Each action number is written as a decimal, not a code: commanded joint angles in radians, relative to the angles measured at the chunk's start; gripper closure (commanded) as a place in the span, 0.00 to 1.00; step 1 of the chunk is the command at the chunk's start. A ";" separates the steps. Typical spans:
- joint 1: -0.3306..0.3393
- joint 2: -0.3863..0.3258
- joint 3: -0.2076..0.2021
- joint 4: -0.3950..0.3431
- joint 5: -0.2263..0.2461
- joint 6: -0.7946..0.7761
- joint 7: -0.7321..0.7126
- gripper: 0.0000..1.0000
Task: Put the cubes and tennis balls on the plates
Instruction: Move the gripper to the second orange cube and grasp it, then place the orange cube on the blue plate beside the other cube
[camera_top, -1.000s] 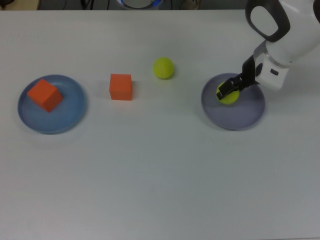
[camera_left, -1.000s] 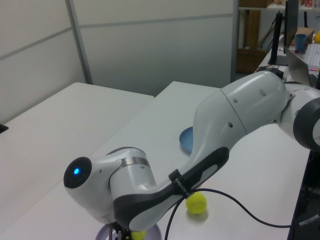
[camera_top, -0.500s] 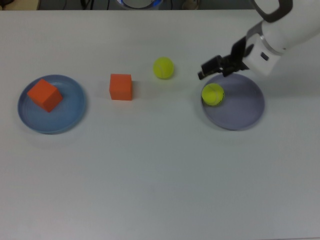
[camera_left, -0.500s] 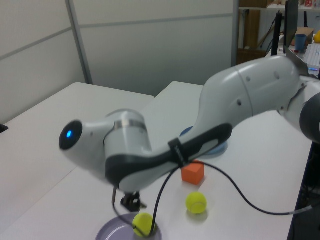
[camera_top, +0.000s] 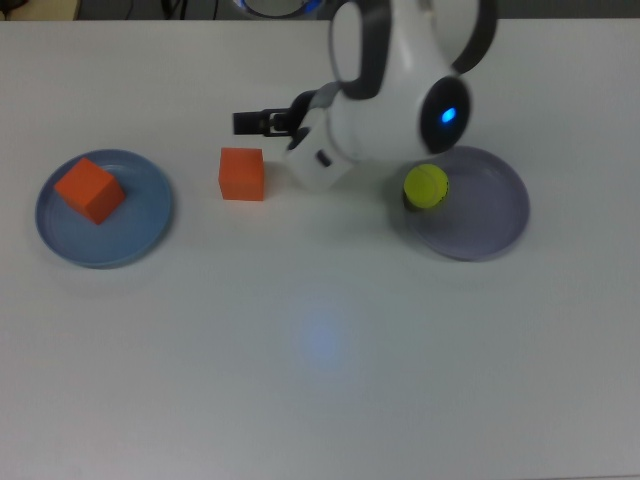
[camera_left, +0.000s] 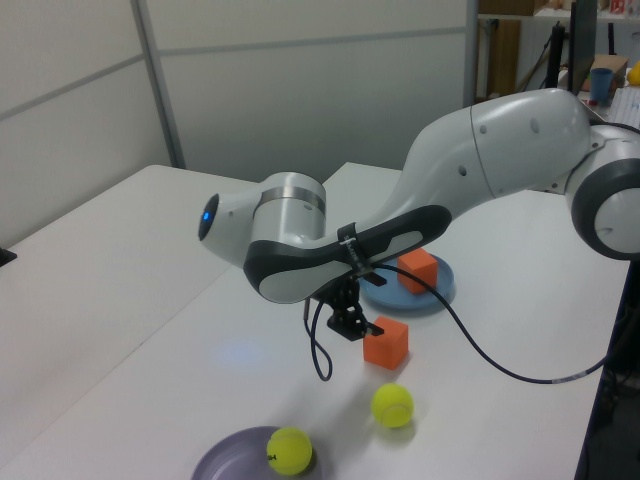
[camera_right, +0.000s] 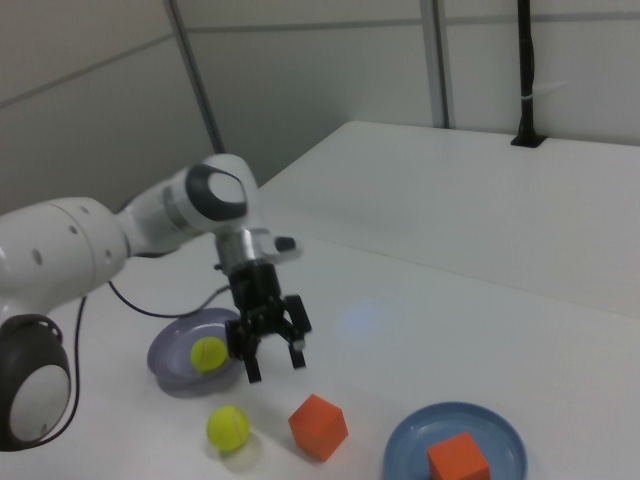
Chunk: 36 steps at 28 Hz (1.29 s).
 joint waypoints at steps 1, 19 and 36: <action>-0.024 0.013 -0.005 -0.032 0.014 0.006 -0.007 0.00; -0.068 0.067 -0.005 -0.125 -0.029 0.159 0.007 0.00; -0.076 0.084 -0.005 -0.079 -0.055 0.173 0.008 1.00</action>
